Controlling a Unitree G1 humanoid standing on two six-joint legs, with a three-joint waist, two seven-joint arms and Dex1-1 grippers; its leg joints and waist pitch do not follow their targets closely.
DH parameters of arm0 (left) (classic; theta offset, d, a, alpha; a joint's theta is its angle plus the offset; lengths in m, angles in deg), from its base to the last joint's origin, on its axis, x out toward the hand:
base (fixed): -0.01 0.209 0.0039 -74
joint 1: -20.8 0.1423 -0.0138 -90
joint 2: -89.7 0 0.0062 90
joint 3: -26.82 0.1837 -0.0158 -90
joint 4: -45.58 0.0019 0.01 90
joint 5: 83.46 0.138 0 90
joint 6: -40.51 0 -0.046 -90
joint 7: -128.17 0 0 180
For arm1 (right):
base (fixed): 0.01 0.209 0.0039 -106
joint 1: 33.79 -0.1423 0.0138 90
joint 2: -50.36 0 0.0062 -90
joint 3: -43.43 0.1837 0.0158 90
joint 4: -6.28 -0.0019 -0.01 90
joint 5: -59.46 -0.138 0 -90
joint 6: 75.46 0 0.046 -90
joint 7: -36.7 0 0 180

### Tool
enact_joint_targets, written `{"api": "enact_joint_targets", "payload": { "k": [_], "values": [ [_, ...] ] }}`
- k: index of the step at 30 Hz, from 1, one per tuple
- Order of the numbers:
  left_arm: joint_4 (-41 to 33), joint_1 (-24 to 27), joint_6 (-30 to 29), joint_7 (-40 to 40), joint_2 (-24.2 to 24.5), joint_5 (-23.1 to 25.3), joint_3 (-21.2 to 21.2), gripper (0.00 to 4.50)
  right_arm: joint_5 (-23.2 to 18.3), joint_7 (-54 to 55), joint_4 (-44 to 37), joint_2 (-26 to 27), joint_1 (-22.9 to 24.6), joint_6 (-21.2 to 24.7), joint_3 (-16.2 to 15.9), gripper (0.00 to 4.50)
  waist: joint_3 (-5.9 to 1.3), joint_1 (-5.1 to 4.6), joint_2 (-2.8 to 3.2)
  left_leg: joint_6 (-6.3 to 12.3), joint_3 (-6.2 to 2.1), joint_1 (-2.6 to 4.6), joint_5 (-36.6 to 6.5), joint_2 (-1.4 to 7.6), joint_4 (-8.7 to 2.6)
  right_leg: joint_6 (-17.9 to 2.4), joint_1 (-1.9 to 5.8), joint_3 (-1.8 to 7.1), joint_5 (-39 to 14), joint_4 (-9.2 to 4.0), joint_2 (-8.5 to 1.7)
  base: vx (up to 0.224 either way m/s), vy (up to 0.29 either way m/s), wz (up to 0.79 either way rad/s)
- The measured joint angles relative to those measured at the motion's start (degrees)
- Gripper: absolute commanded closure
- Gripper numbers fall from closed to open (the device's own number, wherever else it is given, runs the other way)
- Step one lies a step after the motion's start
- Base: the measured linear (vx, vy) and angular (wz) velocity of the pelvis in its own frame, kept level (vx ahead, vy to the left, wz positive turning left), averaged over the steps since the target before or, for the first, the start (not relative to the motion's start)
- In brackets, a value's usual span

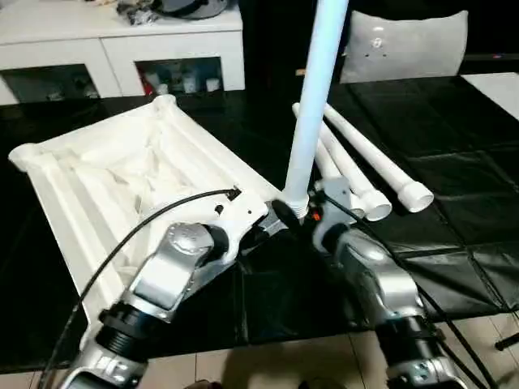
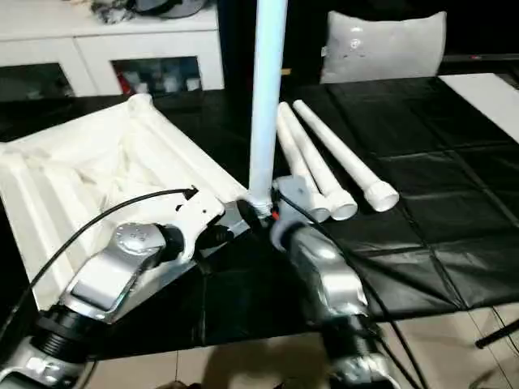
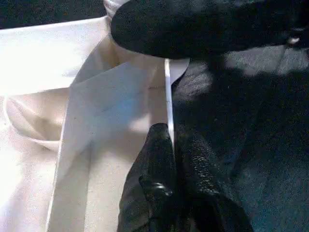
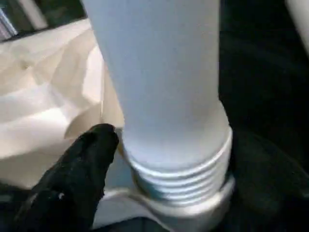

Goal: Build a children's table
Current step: Rotate leg to tighten

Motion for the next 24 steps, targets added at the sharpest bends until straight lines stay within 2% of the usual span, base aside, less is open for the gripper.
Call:
{"api": "enact_joint_targets", "payload": {
  "k": [4, 6, 9, 11, 14, 20, 24],
  "values": [
    [2.7, -0.1, 8.9, 5.3, 4.5, -0.4, 0.5, 4.50, -1.2, -10.0, -5.8, -7.7, 5.2, -1.4, -2.8, 0.04, 0.00, 1.31, 0.00, 0.00, 0.00, -0.22, 0.0, 0.07, -0.01, 0.0, -0.10, -0.10, 0.0, -0.02, 0.00, 0.000, 0.000, 0.00],
    [3.6, -0.1, 12.4, 8.0, 6.9, -0.8, 0.5, 4.50, -1.4, -14.1, -7.5, -11.0, 6.4, -2.0, -3.2, 0.04, 0.01, 1.78, 0.02, 0.01, 0.00, -0.33, 0.0, 0.07, 0.00, 0.0, -0.17, -0.13, 0.0, -0.03, 0.01, 0.000, 0.000, 0.00],
    [4.5, -0.1, 17.4, 13.0, 10.1, -1.4, 1.6, 4.50, -2.8, -21.8, -9.6, -16.5, 6.4, -2.5, -3.3, 0.04, 0.01, 2.70, 0.02, 0.03, 0.00, -0.35, 0.0, 0.07, 0.03, 0.0, -0.16, -0.14, 0.0, -0.04, -0.01, 0.000, 0.000, 0.00],
    [4.7, -0.1, 19.1, 15.8, 11.3, -2.0, 2.0, 4.50, -4.1, -25.5, -10.4, -18.2, 6.2, -2.5, -2.9, 0.04, -0.02, 3.15, 0.07, 0.03, 0.00, -0.32, 0.0, 0.10, 0.06, 0.0, -0.10, -0.17, 0.0, -0.01, -0.01, 0.000, 0.000, 0.00],
    [5.6, -0.2, 22.2, 20.4, 12.5, -3.3, 2.8, 4.50, -4.3, -30.3, -10.2, -21.2, 5.6, -3.0, -3.9, 0.04, -0.04, 3.79, 0.10, 0.03, 0.00, -0.31, 0.0, 0.12, 0.18, 0.0, -0.06, -0.18, 0.0, 0.02, -0.02, 0.000, 0.000, 0.00],
    [7.7, -1.6, 27.4, 27.0, 14.2, -4.0, 4.9, 4.50, -3.9, -36.7, -8.8, -24.3, 2.9, -5.6, -6.6, 0.04, -0.05, 4.08, 0.11, 0.03, 0.00, -0.26, 0.0, 0.15, 0.39, 0.0, 0.12, -0.18, 0.1, 0.09, -0.02, 0.000, 0.000, 0.00],
    [8.3, -2.3, 29.0, 28.8, 14.9, -4.2, 5.9, 4.50, -3.0, -39.7, -6.2, -24.5, 1.5, -7.9, -8.6, 0.04, -0.06, 3.87, 0.10, 0.04, 0.00, -0.25, 0.0, 0.17, 0.45, -0.2, 0.11, -0.20, 0.2, 0.09, -0.03, 0.000, 0.000, 0.00]
  ]
}}
